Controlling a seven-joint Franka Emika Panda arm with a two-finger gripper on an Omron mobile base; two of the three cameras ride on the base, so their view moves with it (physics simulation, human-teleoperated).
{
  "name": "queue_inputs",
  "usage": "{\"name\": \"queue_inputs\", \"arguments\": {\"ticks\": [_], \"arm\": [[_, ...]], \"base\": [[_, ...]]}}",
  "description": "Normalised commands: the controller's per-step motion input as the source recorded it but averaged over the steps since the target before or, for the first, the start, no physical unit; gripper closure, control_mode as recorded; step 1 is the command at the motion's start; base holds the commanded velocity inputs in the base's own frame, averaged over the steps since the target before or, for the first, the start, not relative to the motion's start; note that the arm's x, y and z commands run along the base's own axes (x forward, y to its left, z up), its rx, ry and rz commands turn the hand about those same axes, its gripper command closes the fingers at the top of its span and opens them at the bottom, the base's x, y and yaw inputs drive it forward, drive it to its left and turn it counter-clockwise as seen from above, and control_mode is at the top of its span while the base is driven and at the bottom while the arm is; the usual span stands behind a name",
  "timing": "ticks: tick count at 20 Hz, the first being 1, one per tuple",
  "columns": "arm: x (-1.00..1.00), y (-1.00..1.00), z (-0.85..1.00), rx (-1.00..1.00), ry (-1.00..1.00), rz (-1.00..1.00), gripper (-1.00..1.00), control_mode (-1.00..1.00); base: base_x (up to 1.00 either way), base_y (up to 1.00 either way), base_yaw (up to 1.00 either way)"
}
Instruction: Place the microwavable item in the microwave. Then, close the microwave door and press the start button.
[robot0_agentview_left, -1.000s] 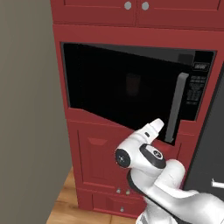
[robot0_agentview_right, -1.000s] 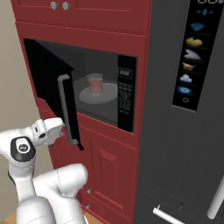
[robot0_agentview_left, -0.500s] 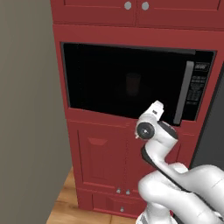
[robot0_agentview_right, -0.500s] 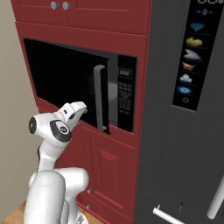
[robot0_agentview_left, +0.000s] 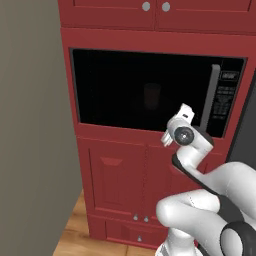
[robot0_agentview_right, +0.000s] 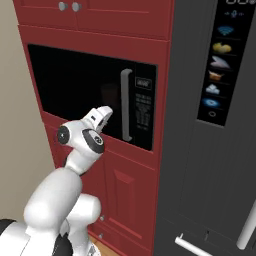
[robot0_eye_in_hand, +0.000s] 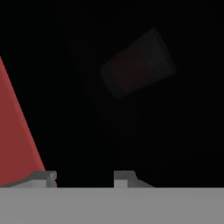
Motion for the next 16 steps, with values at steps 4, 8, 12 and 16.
{"name": "queue_inputs", "arguments": {"ticks": [4,8,12,16], "arm": [[0.34,0.0,0.15,0.0,0.22,0.0,-1.0,-1.0],[-0.7,0.12,0.22,0.0,0.07,0.0,-1.0,-1.0],[-1.0,0.29,0.29,0.0,0.06,0.0,-1.0,-1.0],[-0.86,0.08,0.59,0.0,0.03,0.0,-1.0,-1.0]], "base": [[0.0,0.0,0.0],[0.0,0.0,0.0],[0.0,0.0,0.0],[0.0,0.0,0.0]]}}
